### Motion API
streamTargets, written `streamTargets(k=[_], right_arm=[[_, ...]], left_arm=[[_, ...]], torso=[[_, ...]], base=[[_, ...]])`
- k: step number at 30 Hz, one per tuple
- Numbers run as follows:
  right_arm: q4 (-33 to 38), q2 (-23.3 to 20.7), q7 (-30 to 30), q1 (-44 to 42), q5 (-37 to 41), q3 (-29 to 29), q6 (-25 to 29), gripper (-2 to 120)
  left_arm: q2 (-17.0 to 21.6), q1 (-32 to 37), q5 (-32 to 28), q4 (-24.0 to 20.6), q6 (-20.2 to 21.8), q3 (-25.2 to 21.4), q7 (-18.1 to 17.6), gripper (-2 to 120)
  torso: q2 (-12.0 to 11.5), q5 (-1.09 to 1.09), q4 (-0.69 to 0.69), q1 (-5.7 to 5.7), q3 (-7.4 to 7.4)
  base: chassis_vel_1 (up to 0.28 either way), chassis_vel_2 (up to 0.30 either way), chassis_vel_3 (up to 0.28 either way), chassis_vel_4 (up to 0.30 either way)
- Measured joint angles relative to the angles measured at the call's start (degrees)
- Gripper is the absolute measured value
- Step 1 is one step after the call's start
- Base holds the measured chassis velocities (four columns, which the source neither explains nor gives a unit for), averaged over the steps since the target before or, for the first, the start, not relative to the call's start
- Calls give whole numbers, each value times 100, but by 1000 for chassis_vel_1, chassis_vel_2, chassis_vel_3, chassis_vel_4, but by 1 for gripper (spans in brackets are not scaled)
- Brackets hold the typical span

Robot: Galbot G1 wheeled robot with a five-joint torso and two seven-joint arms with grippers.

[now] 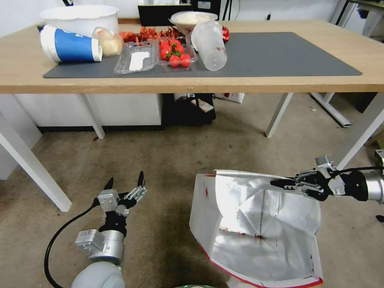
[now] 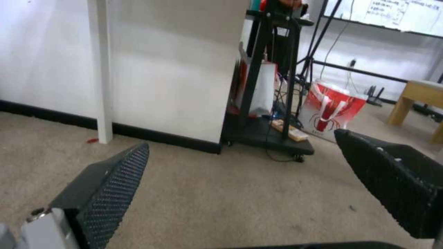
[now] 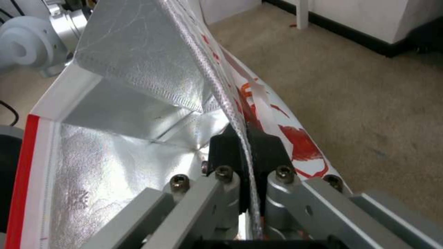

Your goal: Pick up the food delivery bag from the floor and place it on the table.

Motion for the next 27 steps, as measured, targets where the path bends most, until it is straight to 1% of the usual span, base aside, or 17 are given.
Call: streamTargets(k=[2, 5, 6, 10, 11, 14, 16, 19, 20, 23, 24, 27], right_arm=[[12, 14, -7, -10, -9, -2, 1, 0], [82, 70, -25, -51, -35, -20, 3, 0], [82, 70, -25, -51, -35, -20, 3, 0], [132, 78, -43, -64, -20, -22, -2, 0], [132, 78, -43, -64, -20, -22, -2, 0], [152, 45, -52, -62, 5, -20, -12, 0], [157, 37, -54, -61, 12, -17, -16, 0], [166, 19, -61, -59, 31, 0, -30, 0], [166, 19, -61, -59, 31, 0, -30, 0], [175, 22, -71, -63, 50, 13, -42, 0], [175, 22, -71, -63, 50, 13, -42, 0], [232, 48, -88, -99, 76, 31, -62, 0]], left_arm=[[0, 1, -20, -4, 0, 1, -13, 100], [0, -2, -66, -34, 11, 2, -46, 100], [0, -2, -66, -34, 11, 2, -46, 100], [4, 0, -72, -37, 12, -1, -48, 100], [4, 0, -72, -37, 12, -1, -48, 100], [6, 15, -77, -48, 12, -12, -48, 100], [6, 16, -77, -50, 12, -14, -48, 100], [6, 17, -77, -50, 12, -18, -46, 100], [6, 17, -77, -50, 12, -18, -46, 100], [5, 19, -76, -51, 12, -19, -45, 100], [5, 19, -76, -51, 12, -19, -45, 100], [4, 36, -72, -65, 12, -21, -44, 100]], torso=[[16, 0, 0, 2, 11], [107, 0, 0, 13, 93], [107, 0, 0, 13, 93], [221, -1, 0, 12, 213], [221, -1, 0, 12, 213], [324, -1, 0, 21, 304], [350, 0, 0, 28, 324], [449, 0, 0, 40, 415], [449, 0, 0, 40, 415], [540, -1, 0, 50, 495], [540, -1, 0, 50, 495], [636, 0, 0, 63, 581]], base=[[0, 0, 0, 0], [0, 0, 0, 0], [0, 0, 0, 0], [0, 0, 0, 0], [0, 0, 0, 0], [0, 0, 0, 0], [0, 0, 0, 0], [0, 0, 0, 0], [0, 0, 0, 0], [0, 0, 0, 0], [0, 0, 0, 0], [0, 0, 0, 0]])
